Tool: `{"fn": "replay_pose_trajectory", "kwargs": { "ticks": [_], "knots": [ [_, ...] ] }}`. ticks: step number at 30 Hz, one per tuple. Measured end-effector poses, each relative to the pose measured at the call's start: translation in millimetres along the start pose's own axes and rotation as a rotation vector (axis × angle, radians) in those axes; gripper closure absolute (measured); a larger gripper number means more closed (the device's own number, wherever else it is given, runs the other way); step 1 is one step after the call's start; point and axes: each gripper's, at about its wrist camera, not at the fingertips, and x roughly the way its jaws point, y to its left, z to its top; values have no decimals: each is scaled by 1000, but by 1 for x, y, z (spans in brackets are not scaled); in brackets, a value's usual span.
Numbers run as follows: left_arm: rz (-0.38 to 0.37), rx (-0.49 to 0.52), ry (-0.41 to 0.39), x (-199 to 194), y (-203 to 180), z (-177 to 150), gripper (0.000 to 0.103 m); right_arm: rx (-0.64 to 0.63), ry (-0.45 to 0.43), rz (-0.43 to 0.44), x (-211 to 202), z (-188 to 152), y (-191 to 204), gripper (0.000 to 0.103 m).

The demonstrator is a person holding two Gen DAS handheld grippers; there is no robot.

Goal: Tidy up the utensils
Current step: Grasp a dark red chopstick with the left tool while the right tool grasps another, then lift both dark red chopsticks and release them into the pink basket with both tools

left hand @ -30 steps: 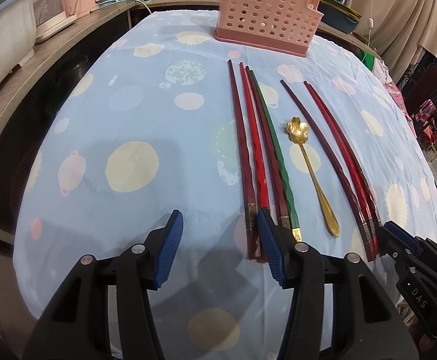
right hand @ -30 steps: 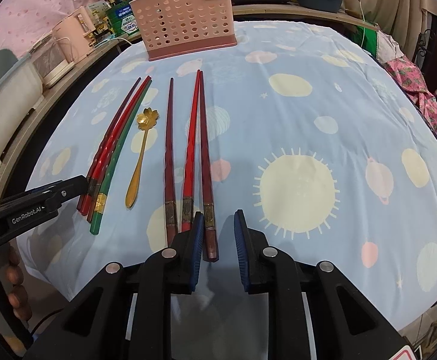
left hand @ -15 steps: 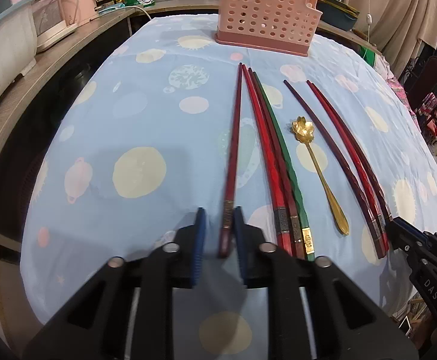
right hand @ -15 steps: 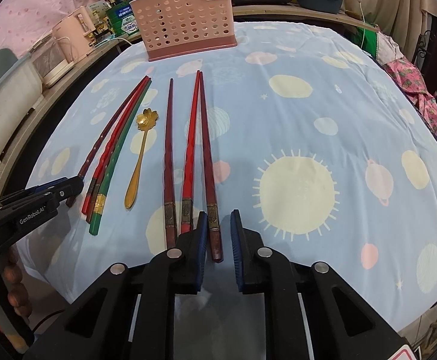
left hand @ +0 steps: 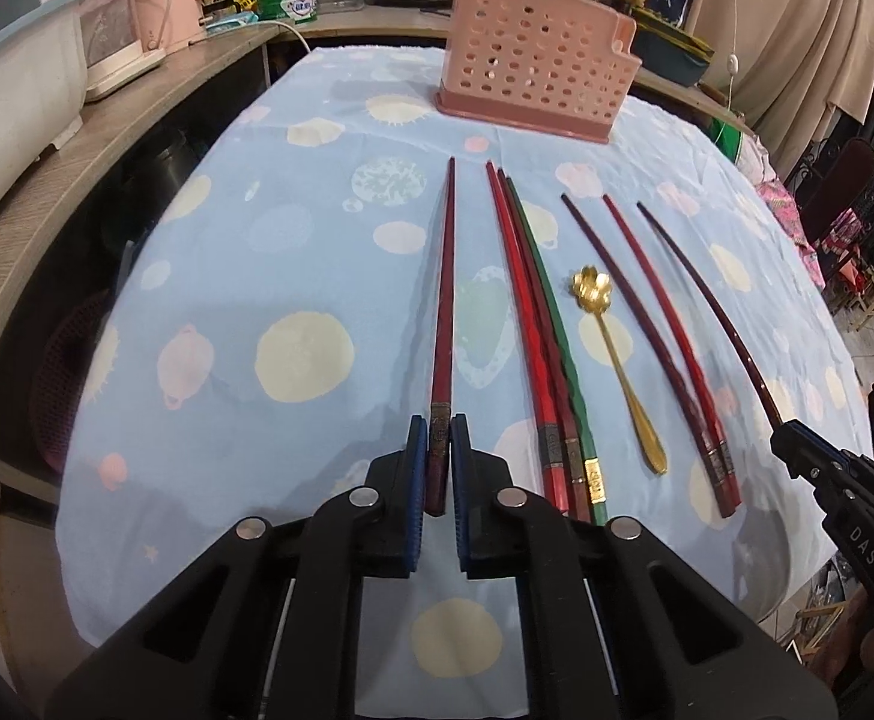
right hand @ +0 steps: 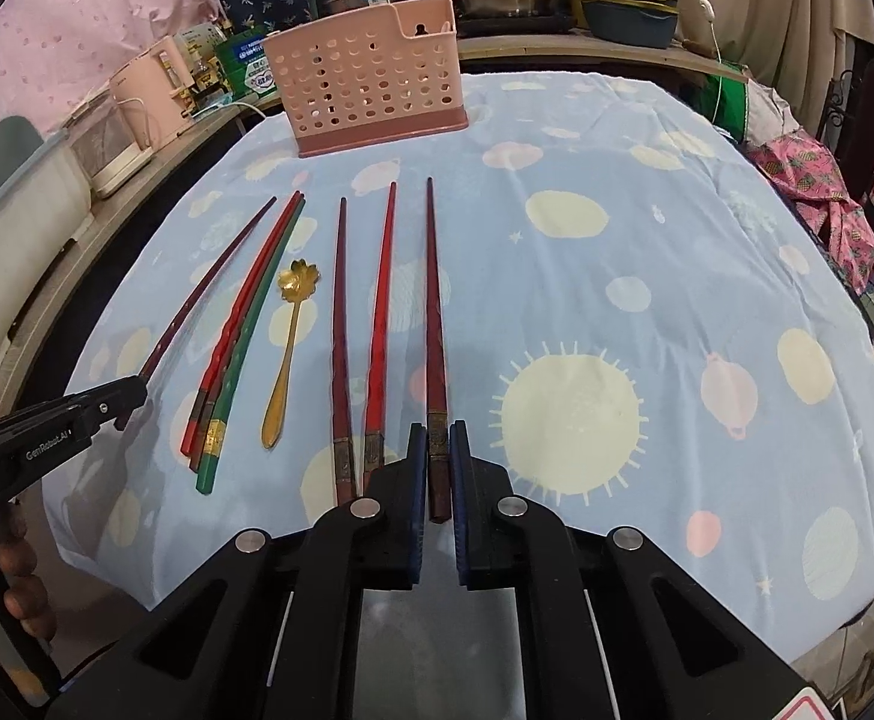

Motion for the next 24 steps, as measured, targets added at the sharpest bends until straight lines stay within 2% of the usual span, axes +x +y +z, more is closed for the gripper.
{"fn": "replay_pose_trajectory", "kwargs": {
  "ticks": [11,24],
  "knots": [
    [-20,-58,-129,-48,14,37,96,48,-132,33,-44,38,-10,96],
    [-46,-89,-290,-95,21,103,96,72,-320,65,-88,104,-18,96]
  ]
}}
